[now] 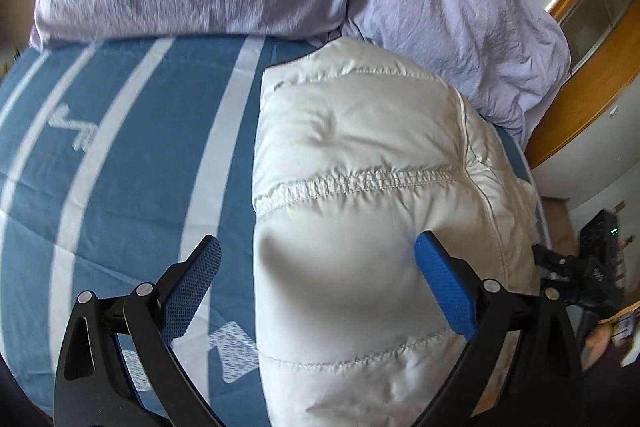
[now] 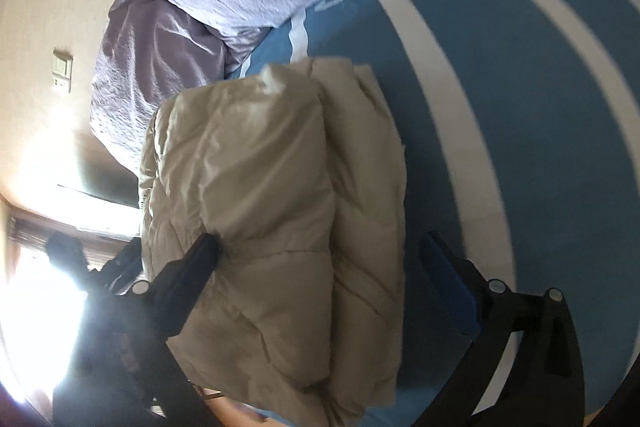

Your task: Fold large clothes

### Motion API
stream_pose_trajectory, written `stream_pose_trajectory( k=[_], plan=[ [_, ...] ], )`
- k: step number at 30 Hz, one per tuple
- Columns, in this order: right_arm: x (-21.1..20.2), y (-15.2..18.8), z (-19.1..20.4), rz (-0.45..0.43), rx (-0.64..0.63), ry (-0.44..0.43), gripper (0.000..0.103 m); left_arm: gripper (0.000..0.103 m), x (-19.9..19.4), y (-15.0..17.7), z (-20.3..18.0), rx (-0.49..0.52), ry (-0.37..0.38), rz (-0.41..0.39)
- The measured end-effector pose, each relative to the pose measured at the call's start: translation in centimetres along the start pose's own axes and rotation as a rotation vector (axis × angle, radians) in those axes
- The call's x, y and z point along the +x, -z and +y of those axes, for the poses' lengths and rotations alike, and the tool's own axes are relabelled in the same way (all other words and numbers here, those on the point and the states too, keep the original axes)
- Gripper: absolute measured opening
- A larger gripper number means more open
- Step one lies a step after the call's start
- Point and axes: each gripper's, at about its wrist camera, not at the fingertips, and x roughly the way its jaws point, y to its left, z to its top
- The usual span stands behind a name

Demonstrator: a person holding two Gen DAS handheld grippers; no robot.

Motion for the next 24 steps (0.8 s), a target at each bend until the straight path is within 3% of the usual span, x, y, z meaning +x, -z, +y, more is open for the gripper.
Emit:
stream_pose_trajectory(
  k=[6, 19, 21, 24],
  plan=[
    [2.0, -0.5, -0.5, 0.071, 0.044, -0.085, 0.101, 0.101, 1.4, -0.5, 1.5, -0.106, 0.096, 0.047],
    [3.9, -1.4, -1.1, 0.132, 0.045, -0.216, 0.101, 0.102, 4.7, -1.4, 3.4, -0.294, 0.290, 0.100],
    [4.1, -1.5, -1.0, 0.137, 0.037, -0.235, 0.100, 0.098, 4.6, -1.6, 3.5, -0.303, 0.304, 0.103],
    [4.4, -1.8, -0.8, 0.140, 0.032, -0.270, 0.086, 0.087, 4.3, -2.0, 3.8, -0.317, 0.327, 0.097]
  ],
)
